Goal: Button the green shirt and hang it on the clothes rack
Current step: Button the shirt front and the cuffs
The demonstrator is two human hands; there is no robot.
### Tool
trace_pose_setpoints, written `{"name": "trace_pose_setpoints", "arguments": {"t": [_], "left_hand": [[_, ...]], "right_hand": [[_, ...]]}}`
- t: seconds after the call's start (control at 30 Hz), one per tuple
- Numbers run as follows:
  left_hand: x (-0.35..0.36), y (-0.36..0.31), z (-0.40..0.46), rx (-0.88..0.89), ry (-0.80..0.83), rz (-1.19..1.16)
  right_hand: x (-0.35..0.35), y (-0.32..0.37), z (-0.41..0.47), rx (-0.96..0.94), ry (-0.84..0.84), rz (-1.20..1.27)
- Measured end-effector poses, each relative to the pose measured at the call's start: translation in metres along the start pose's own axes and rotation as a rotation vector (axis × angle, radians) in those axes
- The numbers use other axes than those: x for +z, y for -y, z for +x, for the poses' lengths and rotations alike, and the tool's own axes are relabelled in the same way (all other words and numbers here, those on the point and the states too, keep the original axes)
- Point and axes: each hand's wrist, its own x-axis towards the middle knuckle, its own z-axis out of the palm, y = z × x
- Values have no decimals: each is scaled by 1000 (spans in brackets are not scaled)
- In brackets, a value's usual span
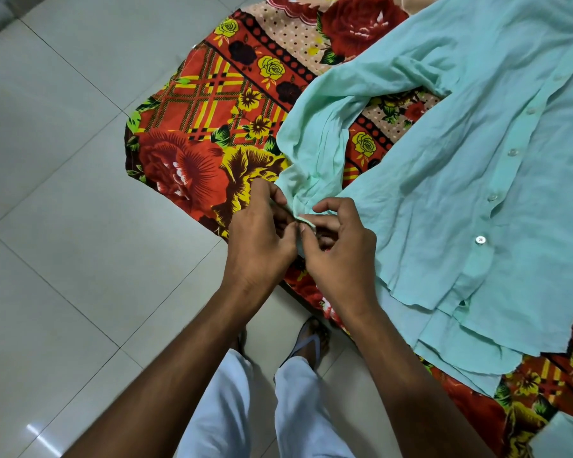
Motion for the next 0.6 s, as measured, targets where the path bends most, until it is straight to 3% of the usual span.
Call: {"name": "trace_pose_setpoints", "arguments": {"t": [0.17,0.6], "left_hand": [[1,-1,-2,-108,-74,-95],[2,5,-13,-340,-83,-497]], "right_hand": [[-9,2,-1,-97,72,55],[-6,-3,10,11,93,114]]}}
